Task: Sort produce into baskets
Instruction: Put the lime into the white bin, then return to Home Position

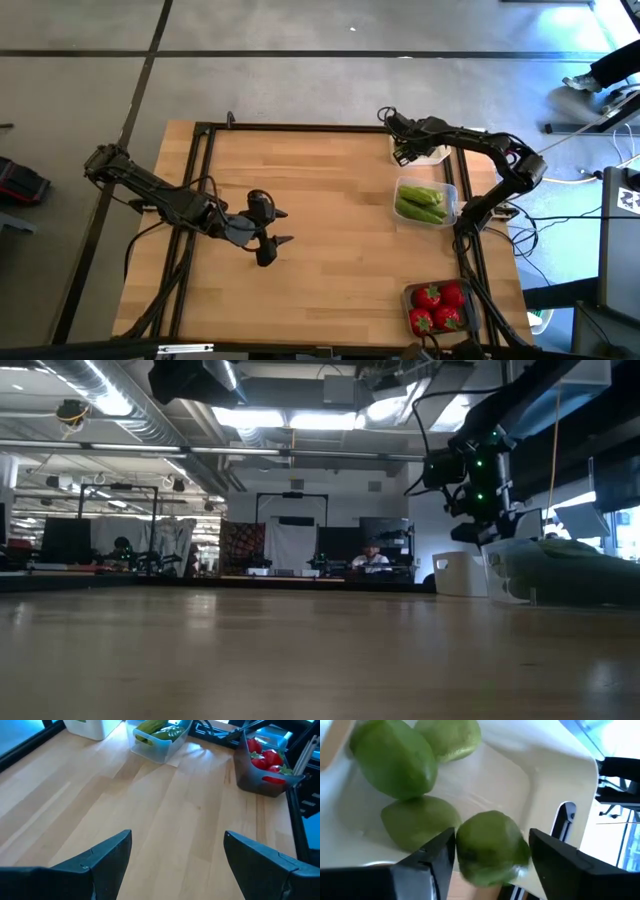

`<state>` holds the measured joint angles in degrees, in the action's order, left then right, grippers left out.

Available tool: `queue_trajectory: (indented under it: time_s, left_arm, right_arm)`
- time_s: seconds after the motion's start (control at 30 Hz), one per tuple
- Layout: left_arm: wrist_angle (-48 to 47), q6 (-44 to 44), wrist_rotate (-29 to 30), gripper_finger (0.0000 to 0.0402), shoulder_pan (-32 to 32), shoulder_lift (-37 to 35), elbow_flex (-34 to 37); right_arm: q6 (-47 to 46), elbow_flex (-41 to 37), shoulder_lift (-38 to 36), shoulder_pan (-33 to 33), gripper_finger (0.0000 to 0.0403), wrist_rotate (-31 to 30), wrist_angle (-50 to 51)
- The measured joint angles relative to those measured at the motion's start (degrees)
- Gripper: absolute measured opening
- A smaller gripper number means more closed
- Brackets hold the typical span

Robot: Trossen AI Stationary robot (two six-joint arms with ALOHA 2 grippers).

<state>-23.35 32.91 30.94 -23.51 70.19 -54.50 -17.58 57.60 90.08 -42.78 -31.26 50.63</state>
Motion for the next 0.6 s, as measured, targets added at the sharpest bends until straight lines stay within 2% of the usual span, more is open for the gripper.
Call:
queue_trajectory:
  time_s: [0.23, 0.33, 0.47, 0.6]
  left_arm:
    - [0.0, -0.8, 1.0, 0.0311, 0.0, 0.0, 0.0]
    - [0.0, -2.5, 1.2, 0.0311, 0.0, -0.2, 0.0]
    - [0.1, -5.1, 1.1, 0.0295, 0.3, -2.0, 0.0]
    - [0.1, -8.2, 0.6, 0.0251, 0.7, -4.9, 0.0]
  right_arm:
    - [0.3, -1.1, 0.0, 0.0, 0.0266, -2.2, 0.8]
    - [1.6, -0.5, 0.0, 0.0, 0.0277, 1.5, 2.1]
    - [1.5, 3.2, 0.0, 1.7, 0.0270, 5.0, 7.1]
    - [2.0, 7.3, -2.4, 5.9, 0.0245, 6.1, 9.6]
